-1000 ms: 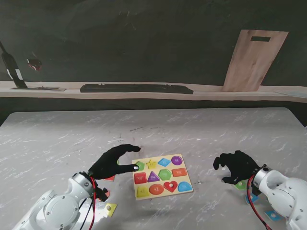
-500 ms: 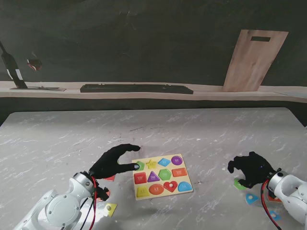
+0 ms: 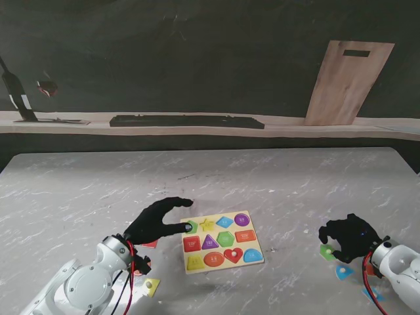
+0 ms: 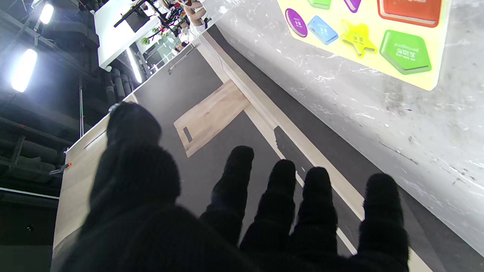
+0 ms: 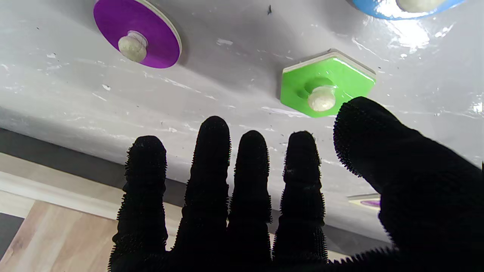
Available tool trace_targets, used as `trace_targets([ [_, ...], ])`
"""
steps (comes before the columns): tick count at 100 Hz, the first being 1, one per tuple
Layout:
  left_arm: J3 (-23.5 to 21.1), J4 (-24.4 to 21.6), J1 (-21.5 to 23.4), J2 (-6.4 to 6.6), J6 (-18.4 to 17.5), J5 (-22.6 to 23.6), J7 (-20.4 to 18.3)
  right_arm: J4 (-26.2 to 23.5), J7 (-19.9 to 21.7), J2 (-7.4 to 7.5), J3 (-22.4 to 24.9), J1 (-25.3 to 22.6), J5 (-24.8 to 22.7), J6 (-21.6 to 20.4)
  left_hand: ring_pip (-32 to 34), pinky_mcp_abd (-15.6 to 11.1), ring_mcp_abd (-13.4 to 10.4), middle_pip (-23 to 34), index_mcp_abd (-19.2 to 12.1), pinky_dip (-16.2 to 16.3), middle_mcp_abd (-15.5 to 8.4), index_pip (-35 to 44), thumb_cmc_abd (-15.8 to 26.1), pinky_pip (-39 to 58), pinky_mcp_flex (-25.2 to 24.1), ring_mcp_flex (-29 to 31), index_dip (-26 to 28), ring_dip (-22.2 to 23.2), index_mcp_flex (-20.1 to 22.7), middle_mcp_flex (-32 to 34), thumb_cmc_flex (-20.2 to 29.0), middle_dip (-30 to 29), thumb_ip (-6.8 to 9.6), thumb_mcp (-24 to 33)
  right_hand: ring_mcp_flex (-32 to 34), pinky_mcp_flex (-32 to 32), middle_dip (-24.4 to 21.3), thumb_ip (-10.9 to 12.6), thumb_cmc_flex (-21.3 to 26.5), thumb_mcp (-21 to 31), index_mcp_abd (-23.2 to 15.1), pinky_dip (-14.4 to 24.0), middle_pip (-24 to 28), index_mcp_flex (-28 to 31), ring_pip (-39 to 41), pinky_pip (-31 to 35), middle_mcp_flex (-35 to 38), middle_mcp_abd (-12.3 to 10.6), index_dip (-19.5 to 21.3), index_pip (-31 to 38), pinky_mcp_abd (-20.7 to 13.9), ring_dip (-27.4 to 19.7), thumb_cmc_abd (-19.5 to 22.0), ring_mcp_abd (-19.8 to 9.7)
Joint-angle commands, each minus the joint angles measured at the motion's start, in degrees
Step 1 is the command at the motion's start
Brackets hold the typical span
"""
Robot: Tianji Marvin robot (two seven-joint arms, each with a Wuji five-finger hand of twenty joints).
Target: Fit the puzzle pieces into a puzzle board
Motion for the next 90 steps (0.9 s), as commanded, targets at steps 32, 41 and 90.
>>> trace_targets([
  [32, 0.2, -0.2, -0.1, -0.21, 0.7, -0.2, 0.1, 1.2, -0.5, 0.21, -1.4, 0.3, -0.5, 1.6, -0.7, -6.6, -1.6, -0.6, -1.7, 1.5, -1.4, -0.7, 0.9, -0.9, -0.3, -0.5, -0.1, -0.3, -1.1, 0.4, -0.3, 0.2, 1.89, -0.4, 2.5, 0.7, 1.2, -4.4, 1.9, 1.2, -2.6, 1.1, 1.4, 2.9, 2.6, 1.1, 3.4, -2.0, -4.0, 3.9, -0.5, 1.3, 0.4, -0.7],
  [41, 0.1, -0.2, -0.1, -0.22, 0.7, -0.2, 0.1, 1.1, -0.5, 0.14, -1.5, 0.3, -0.4, 1.9, -0.7, -6.5, -1.6, -0.7, -1.6, 1.6, -1.4, -0.7, 1.0, -0.9, -0.3, -0.5, -0.1, -0.3, -1.0, 0.5, -0.3, 0.2, 1.89, -0.4, 2.8, 0.8, 1.2, -6.7, 2.7, 0.7, -3.6, 1.1, 1.5, 3.3, 3.0, 1.2, 4.0, -2.1, -6.5, 5.9, -0.4, 1.4, -0.2, -0.7],
  [90, -0.1, -0.4, 0.1, -0.21, 0.9, 0.1, 0.2, 2.5, -0.8, 0.19, -3.4, 1.2, -0.4, 4.0, -0.7, -6.5, -1.6, -0.7, -1.8, 1.8, -1.5, -0.7, 1.3, -0.9, -0.3, -0.5, -0.1, -0.4, -0.7, 0.5, -0.1, 0.1, 1.82, -0.5, 3.5, 0.9, 1.4, -9.3, 4.5, -0.4, -5.9, 1.2, 1.9, 4.2, 3.9, 1.5, 5.3, -2.3, -8.8, 9.1, -0.1, 1.8, -0.3, -0.5],
])
